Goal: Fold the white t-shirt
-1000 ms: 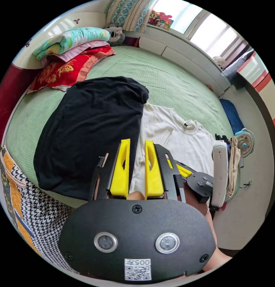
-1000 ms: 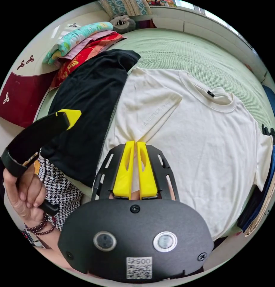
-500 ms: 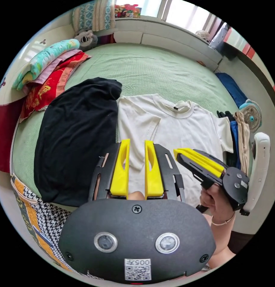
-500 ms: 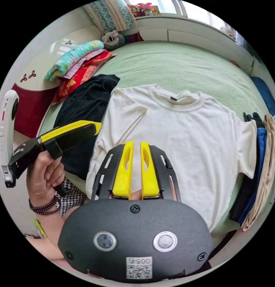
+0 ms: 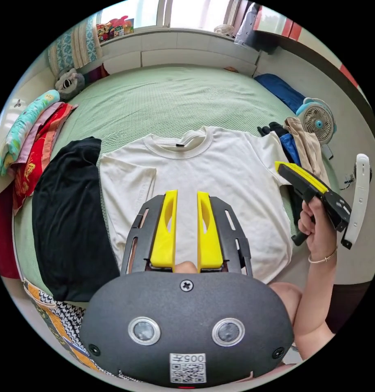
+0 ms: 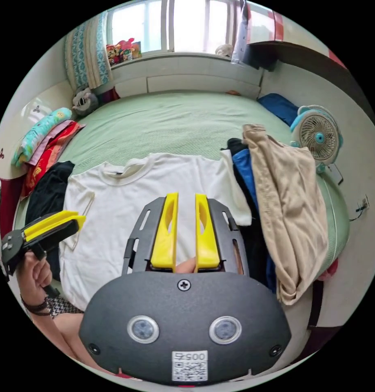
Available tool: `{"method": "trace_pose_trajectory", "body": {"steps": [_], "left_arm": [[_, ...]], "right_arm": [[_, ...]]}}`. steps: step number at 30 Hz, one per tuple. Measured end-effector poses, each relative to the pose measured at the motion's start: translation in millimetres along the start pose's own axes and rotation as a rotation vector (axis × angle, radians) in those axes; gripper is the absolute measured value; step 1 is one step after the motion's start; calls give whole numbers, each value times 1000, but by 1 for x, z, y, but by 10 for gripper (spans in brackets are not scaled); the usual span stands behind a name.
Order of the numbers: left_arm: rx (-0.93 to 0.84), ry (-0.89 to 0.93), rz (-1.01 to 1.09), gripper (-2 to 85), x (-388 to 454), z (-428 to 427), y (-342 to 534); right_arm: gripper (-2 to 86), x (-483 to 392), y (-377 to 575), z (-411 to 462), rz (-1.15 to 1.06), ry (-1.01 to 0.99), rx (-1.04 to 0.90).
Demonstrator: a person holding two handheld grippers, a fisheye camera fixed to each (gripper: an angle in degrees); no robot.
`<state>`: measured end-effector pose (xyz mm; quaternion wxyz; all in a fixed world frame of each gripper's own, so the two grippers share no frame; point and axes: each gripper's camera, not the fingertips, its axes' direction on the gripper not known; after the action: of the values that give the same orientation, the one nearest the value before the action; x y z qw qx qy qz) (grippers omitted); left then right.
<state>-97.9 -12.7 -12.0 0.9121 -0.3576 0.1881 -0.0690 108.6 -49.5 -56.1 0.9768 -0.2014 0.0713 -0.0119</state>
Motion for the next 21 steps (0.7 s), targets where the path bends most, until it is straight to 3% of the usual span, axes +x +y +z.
{"method": "trace_pose_trajectory", "body": {"steps": [8,13,21], "left_arm": [[15,-19,77,82,25,14,-1],[-7,-27,96,79,30,21,1],[18,57,64,75,15,16,9]], "right_arm": [[76,-15,-45,33,-162,187,-66],[18,-15,-63,70,-149,311,-172],[-15,-22,-84,24,-64,89,-98]]}}
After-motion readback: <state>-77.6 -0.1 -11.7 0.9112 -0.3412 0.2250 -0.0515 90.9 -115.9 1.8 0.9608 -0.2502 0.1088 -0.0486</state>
